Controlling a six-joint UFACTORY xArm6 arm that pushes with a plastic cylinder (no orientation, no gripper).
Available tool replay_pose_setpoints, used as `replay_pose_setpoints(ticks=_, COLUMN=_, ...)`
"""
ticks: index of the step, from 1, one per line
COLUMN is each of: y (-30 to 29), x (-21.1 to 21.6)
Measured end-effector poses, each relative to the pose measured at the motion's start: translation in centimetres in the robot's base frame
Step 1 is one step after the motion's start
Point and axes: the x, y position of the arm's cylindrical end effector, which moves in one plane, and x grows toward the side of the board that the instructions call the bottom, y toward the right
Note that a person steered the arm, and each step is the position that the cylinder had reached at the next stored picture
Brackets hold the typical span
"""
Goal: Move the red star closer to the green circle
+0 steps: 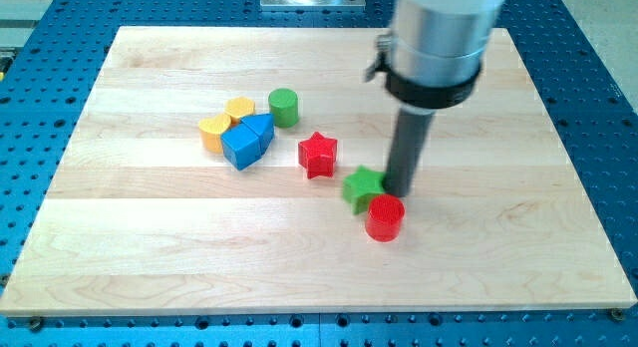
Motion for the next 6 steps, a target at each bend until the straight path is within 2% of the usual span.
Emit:
replay_pose_setpoints(ticks=1, y=-7.3, x=-1.1)
replay_pose_setpoints(ticks=2, y=-8.8, x=-2.8)
replay_pose_setpoints(ticks=3, y=-7.4, x=-0.6)
replay_pose_setpoints(ticks=4, y=-3.2, x=-0.2)
replay_pose_setpoints(ticks=6, y=-5.6, x=-7.7)
